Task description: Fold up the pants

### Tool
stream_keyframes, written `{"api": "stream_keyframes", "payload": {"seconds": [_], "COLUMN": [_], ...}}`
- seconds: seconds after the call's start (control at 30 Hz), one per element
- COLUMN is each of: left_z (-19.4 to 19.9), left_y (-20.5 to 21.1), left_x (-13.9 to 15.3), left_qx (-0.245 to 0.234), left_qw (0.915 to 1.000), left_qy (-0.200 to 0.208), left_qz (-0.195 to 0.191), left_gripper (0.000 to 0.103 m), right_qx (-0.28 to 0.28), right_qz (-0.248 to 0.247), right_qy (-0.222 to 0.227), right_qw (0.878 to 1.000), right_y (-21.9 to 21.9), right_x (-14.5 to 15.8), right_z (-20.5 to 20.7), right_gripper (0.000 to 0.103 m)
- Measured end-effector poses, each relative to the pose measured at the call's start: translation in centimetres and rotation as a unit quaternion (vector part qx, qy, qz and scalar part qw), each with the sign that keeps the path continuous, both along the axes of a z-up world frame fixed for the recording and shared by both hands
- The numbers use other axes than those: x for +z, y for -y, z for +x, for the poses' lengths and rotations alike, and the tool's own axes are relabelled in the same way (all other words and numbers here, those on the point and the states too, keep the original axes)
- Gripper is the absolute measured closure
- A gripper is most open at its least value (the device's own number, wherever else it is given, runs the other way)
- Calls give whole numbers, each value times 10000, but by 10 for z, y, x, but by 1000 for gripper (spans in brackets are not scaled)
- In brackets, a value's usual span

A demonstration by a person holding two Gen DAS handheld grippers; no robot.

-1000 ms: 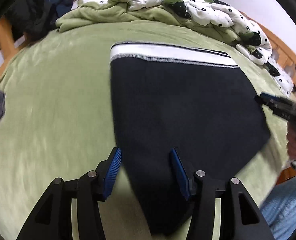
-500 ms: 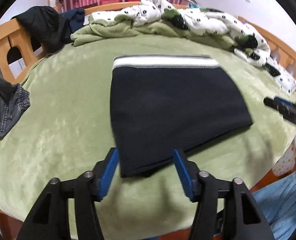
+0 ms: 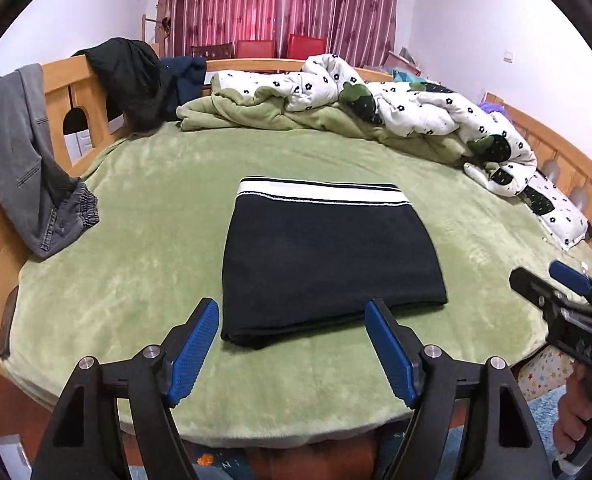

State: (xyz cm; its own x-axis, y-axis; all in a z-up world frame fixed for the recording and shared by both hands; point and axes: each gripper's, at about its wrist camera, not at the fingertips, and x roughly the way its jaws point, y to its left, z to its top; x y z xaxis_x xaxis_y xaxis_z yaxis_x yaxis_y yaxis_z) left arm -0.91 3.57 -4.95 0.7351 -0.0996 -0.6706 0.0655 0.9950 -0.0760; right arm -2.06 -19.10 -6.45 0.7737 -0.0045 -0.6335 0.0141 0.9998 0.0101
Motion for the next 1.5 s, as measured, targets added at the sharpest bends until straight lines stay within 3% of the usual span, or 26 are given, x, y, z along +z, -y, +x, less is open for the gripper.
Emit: {"api": "stream_keyframes", "payload": {"seconds": [0.07,0.27,0.53,0.77,1.5], "left_z": [-7,-16,-25,-21,-16], "left_y": [0,-3,-2,-13,-22], "left_x": [1,1,2,-1,-3], "left_qx": [43,132,148,128,233], "left_qw": [10000,9999,9998,9998,9996], "left_qy": [1,-63,42,-131,-122], "left_qz": [11,70,144,-45,89], "left_gripper": [29,29,29,29,29], "right_qx": [-12,-154,82,87,6], "right_qz": [117,-136,-379,-218,-166], "right_qy": [71,-37,-5,-84,-103], "right_qw": [9999,9998,9992,9997,9998], "right_y": [2,6,-9,-7,-5], "right_x": [0,-7,-8,-10,-13], "right_z": [-10,-25,-37,-35,-32], "right_gripper": [0,0,0,0,0]}}
